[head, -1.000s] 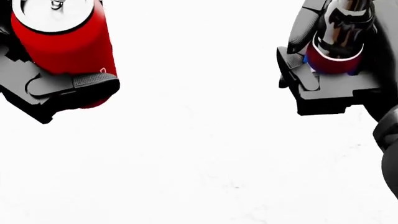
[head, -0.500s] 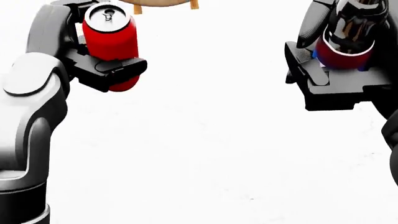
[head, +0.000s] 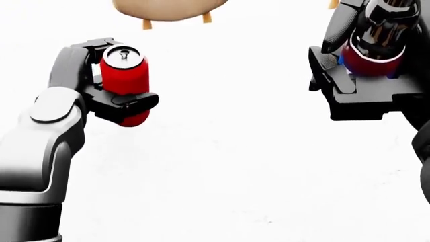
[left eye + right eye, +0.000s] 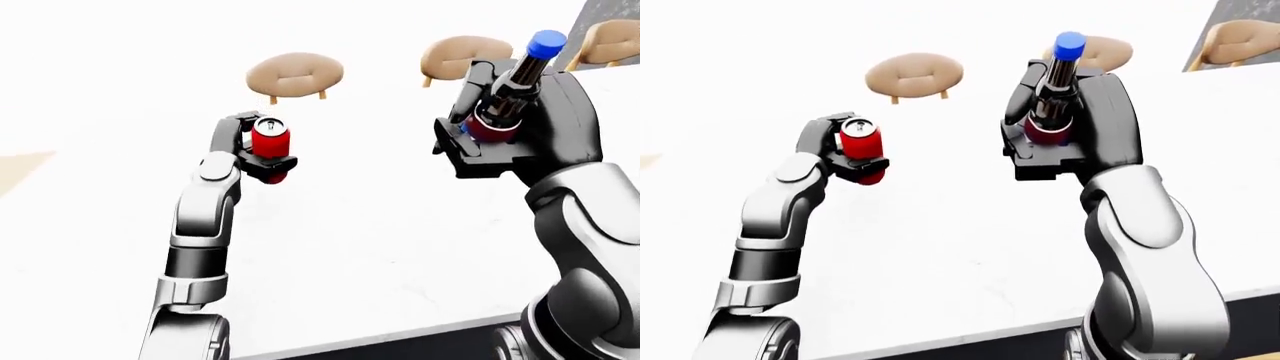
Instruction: Move the drinks to the dining counter.
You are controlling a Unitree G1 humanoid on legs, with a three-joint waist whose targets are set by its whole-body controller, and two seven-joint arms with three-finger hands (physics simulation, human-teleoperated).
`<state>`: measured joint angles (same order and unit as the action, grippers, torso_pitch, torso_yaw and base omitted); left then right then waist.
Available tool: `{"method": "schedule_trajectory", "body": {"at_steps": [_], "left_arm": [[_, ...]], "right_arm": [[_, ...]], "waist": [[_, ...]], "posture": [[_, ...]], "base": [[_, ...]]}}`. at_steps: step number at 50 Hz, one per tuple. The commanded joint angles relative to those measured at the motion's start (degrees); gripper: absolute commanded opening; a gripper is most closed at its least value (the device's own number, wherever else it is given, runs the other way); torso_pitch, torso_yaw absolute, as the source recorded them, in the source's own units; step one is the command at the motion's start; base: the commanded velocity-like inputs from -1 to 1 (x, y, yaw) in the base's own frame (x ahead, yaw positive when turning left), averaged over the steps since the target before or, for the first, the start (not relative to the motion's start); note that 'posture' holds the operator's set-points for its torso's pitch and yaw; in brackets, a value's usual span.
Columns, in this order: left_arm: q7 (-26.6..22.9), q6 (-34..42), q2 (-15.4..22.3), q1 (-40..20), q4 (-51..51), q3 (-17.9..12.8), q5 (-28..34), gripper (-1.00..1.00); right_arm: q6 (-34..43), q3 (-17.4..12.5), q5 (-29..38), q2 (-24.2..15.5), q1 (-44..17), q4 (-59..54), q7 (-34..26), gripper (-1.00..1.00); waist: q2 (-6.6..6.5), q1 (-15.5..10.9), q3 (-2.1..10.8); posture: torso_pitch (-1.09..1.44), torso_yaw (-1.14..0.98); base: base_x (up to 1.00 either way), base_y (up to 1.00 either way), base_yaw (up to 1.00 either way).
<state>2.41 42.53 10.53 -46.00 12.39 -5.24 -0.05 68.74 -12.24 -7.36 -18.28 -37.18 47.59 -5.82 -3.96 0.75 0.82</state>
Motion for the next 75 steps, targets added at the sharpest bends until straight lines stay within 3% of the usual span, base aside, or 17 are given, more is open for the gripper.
{"method": "schedule_trajectory", "body": {"at_steps": [1, 10, 22, 30, 37, 44, 53, 58, 61, 71, 75], "left_arm": [[0.16, -1.01, -1.46, 2.13, -2.79, 0.04, 0.02, -1.00], [-0.13, 1.52, -1.29, 2.15, -0.87, -1.03, -2.96, -1.00], [-0.47, -1.85, -1.26, 4.09, 1.57, 0.12, -1.45, -1.00], [-0.90, -1.31, -1.32, 3.75, 1.08, -0.09, -1.02, -0.23], [-1.07, -1.83, -1.40, 3.70, 1.49, -0.16, -1.07, -0.15], [-1.47, -1.40, -1.28, 3.77, 0.56, -0.19, -1.24, 0.07], [-1.66, -0.15, -0.86, 3.85, -1.23, -0.60, -1.82, 0.62], [-1.77, -0.04, -0.79, 3.86, -1.39, -0.52, -1.84, 0.75], [-1.91, 0.55, -0.69, 4.05, -2.20, -0.47, -1.78, 1.00], [-3.59, 5.38, 0.43, 7.83, -11.38, -1.20, -1.36, 1.00], [-4.68, 11.19, 1.91, 10.16, -21.00, -3.23, -2.31, 1.00]], "right_arm": [[-2.33, -0.52, 0.18, -0.44, -1.68, 1.22, 0.39, -1.00], [-1.94, -0.89, -0.28, -0.62, -1.80, 1.40, 0.65, -1.00], [-1.95, -0.89, -0.61, -0.72, -1.71, 1.47, 0.92, -1.00], [-2.32, -0.83, -0.60, -0.63, -1.47, 1.25, 0.96, -1.00], [-3.13, -0.75, -0.53, -0.58, -1.17, 0.76, 0.91, -1.00], [-2.95, -0.75, -0.56, -0.59, -1.18, 0.84, 0.91, -1.00], [-2.72, -0.38, -0.36, -0.49, -1.43, 0.88, 0.91, -1.00], [-2.87, -0.31, -0.22, -0.42, -1.30, 0.85, 0.80, -1.00], [-2.94, -0.21, -0.14, -0.30, -1.18, 0.94, 0.75, -1.00], [-3.00, 1.12, 0.65, 0.70, -0.96, 1.12, 0.93, -1.00], [-4.54, 2.50, 1.64, 1.86, -0.72, -0.60, 1.16, -1.00]], "waist": [[1.47, -0.08, 0.29], [1.19, 0.23, 0.32], [0.82, 0.46, 0.69], [0.46, 0.58, 0.72], [0.47, 0.74, 0.64], [0.41, 0.86, 0.66], [0.47, 0.92, 0.58], [0.53, 0.92, 0.54], [0.55, 0.89, 0.56], [-0.23, 1.14, 0.94], [-0.92, 1.39, 1.16]], "posture": [[0.00, 0.00], [0.00, 0.00], [0.00, 0.00], [0.00, 0.00], [0.00, 0.00], [0.00, 0.00], [0.00, 0.00], [0.00, 0.00], [0.00, 0.00], [0.00, 0.00], [0.00, 0.00]], "base": [[0.00, 0.00, 0.00], [0.00, 0.00, 0.00], [0.00, 0.00, 0.00], [0.00, 0.00, 0.00], [0.00, 0.00, 0.00], [0.00, 0.00, 0.00], [0.00, 0.00, 0.00], [0.00, 0.00, 0.00], [0.00, 0.00, 0.00], [0.00, 0.00, 0.00], [0.00, 0.00, 0.00]]}}
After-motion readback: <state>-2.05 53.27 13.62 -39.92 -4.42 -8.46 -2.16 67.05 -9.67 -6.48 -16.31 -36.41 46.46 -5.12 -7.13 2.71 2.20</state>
